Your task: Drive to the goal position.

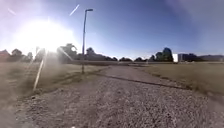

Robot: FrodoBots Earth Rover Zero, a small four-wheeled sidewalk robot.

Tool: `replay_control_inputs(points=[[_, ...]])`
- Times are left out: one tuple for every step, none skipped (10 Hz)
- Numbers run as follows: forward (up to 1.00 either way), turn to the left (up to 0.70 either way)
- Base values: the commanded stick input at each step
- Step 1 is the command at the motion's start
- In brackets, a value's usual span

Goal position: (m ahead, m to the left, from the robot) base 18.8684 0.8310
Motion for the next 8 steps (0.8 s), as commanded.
replay_control_inputs(points=[[0.50,0.00],[0.50,0.00],[0.50,0.00],[0.50,0.00],[0.50,0.00],[0.50,0.00],[0.50,0.00],[0.50,0.00]])
